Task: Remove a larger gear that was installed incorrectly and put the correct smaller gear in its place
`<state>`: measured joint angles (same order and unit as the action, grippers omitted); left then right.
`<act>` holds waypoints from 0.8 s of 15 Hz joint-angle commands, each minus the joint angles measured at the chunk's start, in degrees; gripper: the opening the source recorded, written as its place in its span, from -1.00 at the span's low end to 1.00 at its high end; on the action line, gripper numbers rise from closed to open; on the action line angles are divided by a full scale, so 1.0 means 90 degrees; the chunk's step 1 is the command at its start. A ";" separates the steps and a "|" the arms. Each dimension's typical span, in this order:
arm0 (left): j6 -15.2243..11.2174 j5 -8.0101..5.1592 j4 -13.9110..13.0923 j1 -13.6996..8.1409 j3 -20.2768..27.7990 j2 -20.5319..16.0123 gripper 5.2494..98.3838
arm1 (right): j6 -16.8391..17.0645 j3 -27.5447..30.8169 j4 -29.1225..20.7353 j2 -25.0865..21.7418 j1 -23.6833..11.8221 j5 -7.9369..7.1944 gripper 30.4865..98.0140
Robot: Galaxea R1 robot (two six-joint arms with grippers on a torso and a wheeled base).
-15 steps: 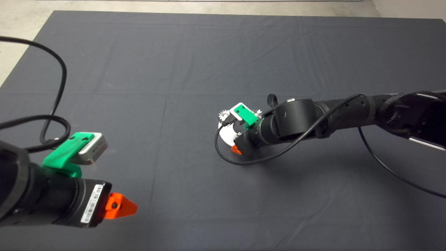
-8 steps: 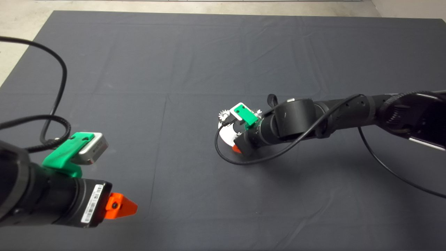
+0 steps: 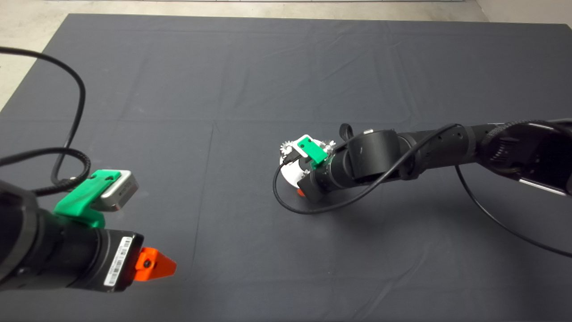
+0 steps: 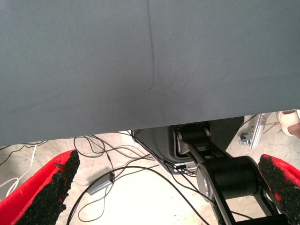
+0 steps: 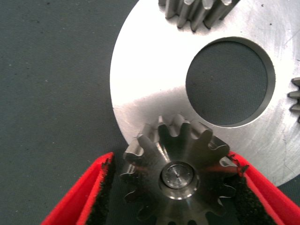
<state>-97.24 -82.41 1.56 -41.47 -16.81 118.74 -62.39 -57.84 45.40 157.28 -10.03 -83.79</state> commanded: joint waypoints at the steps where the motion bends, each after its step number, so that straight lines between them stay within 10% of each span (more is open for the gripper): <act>1: -0.0054 -0.0002 -0.0105 -0.0080 0.0102 0.0006 0.99 | 0.0028 0.0023 0.0161 0.0011 -0.0106 0.0052 -0.22; 12: -0.0054 0.0006 -0.0105 -0.0080 0.0112 0.0006 0.99 | 0.0018 0.0042 0.0161 0.0030 -0.0136 0.0032 -0.40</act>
<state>-97.27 -82.41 1.56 -41.47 -16.81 118.74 -62.38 -57.93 45.45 157.27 -10.04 -84.09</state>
